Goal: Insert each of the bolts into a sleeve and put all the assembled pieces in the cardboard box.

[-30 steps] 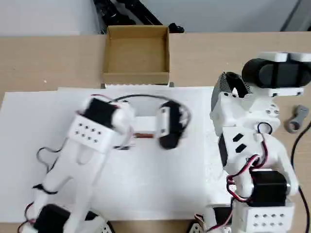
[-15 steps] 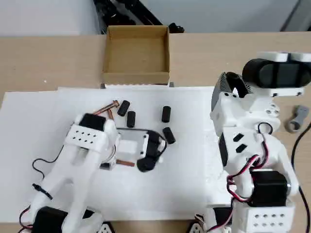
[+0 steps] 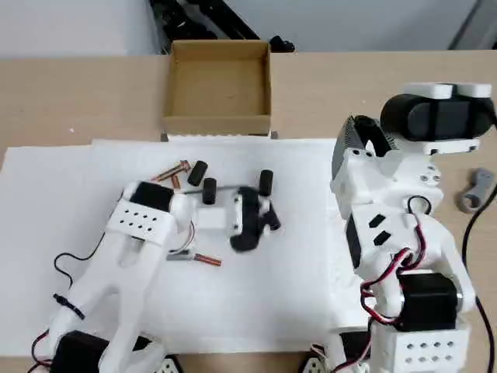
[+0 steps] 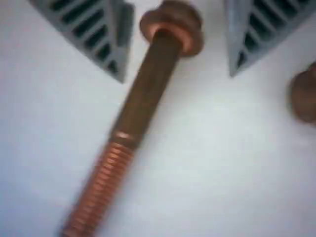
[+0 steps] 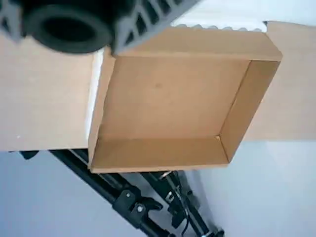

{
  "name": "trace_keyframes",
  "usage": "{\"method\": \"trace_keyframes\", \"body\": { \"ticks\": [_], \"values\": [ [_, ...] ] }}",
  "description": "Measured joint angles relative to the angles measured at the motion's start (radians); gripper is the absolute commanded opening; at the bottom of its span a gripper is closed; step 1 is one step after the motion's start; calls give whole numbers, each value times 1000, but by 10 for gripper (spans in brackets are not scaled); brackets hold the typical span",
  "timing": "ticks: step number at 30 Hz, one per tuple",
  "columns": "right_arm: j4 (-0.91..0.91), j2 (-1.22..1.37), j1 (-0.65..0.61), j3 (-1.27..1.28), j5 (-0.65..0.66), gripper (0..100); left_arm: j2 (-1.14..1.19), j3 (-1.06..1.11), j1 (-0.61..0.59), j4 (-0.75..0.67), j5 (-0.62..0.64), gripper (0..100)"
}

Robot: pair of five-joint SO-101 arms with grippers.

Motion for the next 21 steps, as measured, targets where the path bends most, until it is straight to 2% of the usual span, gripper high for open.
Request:
{"method": "trace_keyframes", "body": {
  "ticks": [4, 7, 11, 18, 19, 21],
  "values": [
    [0, 0, 0, 0, 0, 2, 0, -28, 2, -25, 175, 196],
    [0, 0, 0, 0, 0, 2, 0, -63, 2, -29, 376, 196],
    [0, 0, -2, 0, 0, 2, 0, -123, 2, 17, 761, 196],
    [0, 0, -2, 0, 0, 2, 0, -147, 2, 115, 1591, 199],
    [0, 0, -2, 0, 0, 2, 0, -147, 2, 120, 1677, 200],
    [0, 0, -2, 0, 0, 2, 0, -147, 0, 132, 1740, 199]
  ]
}}
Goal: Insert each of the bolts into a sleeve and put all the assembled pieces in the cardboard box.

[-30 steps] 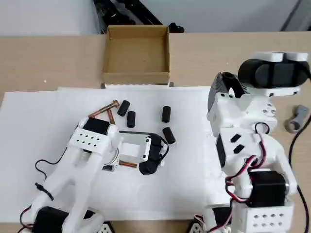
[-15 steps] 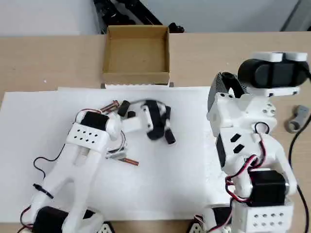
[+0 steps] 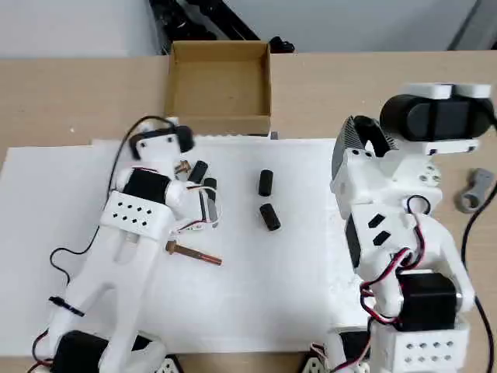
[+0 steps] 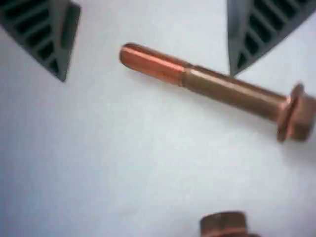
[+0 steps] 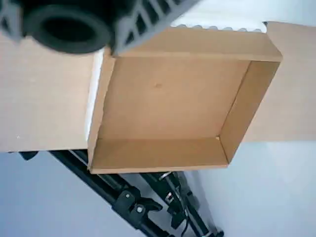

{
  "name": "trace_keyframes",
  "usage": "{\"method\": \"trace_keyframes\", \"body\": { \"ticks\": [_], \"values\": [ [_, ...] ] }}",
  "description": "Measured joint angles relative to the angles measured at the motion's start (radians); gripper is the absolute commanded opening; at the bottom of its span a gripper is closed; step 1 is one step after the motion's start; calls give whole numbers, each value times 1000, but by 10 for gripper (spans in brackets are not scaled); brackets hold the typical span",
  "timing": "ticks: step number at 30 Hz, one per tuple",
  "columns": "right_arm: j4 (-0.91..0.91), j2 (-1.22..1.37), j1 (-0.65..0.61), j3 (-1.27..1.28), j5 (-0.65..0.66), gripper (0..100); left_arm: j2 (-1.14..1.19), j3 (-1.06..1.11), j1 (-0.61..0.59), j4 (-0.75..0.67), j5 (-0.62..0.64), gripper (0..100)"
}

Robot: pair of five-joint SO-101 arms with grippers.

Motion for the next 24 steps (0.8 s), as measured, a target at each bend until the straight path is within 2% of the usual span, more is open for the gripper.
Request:
{"method": "trace_keyframes", "body": {
  "ticks": [4, 8, 11, 15, 19, 24],
  "values": [
    [0, 0, 0, 0, 0, 2, 0, 5, -8, 3, 44, 198],
    [0, 0, 0, 0, 0, 2, -2, 110, -9, -6, 132, 198],
    [0, 0, 0, 0, 0, 2, -2, 207, -14, -35, 143, 199],
    [0, 0, 0, 0, -6, 2, -2, 224, -14, -69, 150, 199],
    [0, 0, 0, 0, -51, 2, -5, 284, -14, -158, 149, 198],
    [0, 0, 0, 0, -64, 2, -5, 413, -14, -334, 153, 196]
  ]
}}
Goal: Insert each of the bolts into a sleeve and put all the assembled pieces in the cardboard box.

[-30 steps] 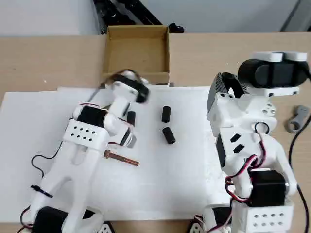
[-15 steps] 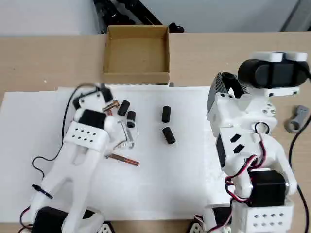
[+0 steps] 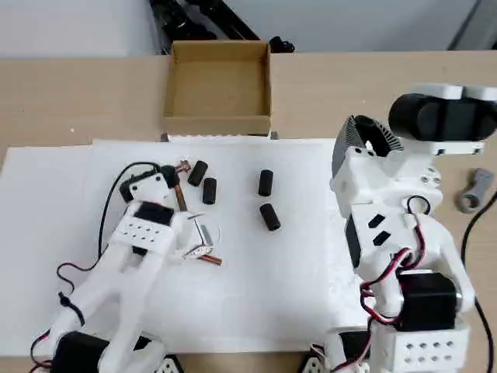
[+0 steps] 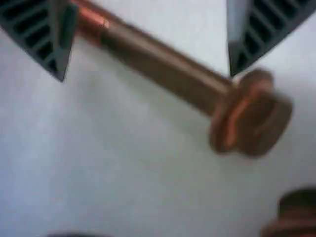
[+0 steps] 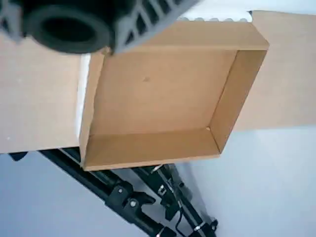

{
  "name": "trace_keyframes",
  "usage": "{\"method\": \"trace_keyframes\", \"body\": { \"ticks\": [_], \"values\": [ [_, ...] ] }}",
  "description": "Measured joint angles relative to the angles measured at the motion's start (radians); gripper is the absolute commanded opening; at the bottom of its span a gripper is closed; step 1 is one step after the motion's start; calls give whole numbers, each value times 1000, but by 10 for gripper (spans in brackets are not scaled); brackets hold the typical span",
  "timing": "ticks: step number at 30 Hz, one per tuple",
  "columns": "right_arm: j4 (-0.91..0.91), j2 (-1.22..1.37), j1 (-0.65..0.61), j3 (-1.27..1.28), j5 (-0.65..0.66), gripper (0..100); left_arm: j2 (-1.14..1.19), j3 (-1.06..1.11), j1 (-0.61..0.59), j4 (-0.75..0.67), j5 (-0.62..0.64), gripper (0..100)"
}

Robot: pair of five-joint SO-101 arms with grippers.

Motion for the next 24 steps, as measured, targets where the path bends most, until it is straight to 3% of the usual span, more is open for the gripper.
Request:
{"method": "trace_keyframes", "body": {
  "ticks": [8, 11, 14, 24],
  "values": [
    [58, 0, -29, 0, 0, 2, -32, 127, 0, -169, -3, 194],
    [69, 0, -61, 0, 0, 2, -32, 130, -11, -178, 0, 140],
    [69, 0, -68, 0, 0, 2, -34, 130, -38, -180, 2, 13],
    [69, 0, -68, 0, 0, 2, -35, 95, -87, -189, 2, 5]
  ]
}}
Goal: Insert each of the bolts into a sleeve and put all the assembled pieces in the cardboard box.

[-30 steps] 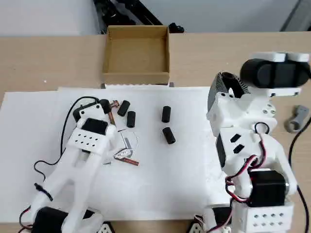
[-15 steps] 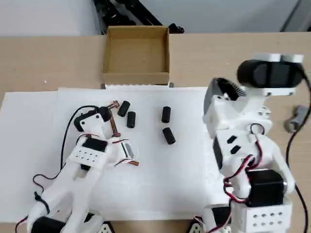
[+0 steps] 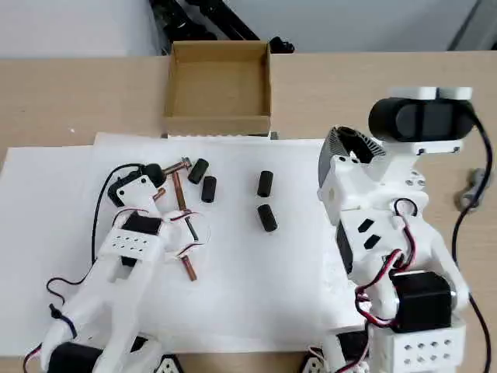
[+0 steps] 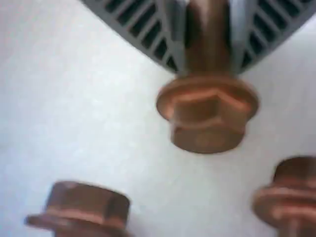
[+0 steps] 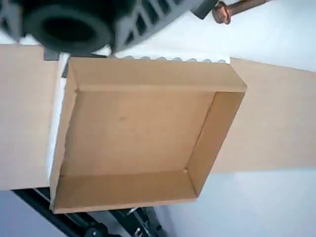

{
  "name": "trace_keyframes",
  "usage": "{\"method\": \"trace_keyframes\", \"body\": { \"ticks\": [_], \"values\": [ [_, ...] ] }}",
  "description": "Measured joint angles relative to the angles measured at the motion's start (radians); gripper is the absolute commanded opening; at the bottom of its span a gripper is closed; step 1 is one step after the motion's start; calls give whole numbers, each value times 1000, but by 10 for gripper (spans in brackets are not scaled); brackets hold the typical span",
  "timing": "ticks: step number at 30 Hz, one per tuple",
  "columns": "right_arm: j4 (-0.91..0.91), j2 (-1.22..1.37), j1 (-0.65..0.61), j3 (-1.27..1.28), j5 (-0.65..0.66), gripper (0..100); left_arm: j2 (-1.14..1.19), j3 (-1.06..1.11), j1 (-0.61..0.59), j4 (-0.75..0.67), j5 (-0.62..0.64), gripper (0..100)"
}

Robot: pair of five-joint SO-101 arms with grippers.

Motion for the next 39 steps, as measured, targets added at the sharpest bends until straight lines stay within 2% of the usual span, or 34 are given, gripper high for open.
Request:
{"method": "trace_keyframes", "body": {
  "ticks": [5, 8, 12, 19, 21, 29, 39],
  "values": [
    [0, 0, 0, 0, 0, 2, 12, -49, 60, 54, 0, 5],
    [0, 0, 0, 0, 0, 2, 14, -117, 120, 130, -51, 5],
    [0, 0, 0, 0, 0, 2, 14, -267, 180, 252, -204, 5],
    [0, 0, 0, 0, 0, 2, 14, -568, 189, 425, -626, 5],
    [0, 0, -2, 0, 0, 2, 14, -647, 190, 462, -701, 5],
    [21, 0, -138, 0, 135, 3, 14, -1019, 190, 563, -738, 5],
    [-115, -140, -158, 0, 189, 3, 14, -1620, 196, 591, -738, 5]
  ]
}}
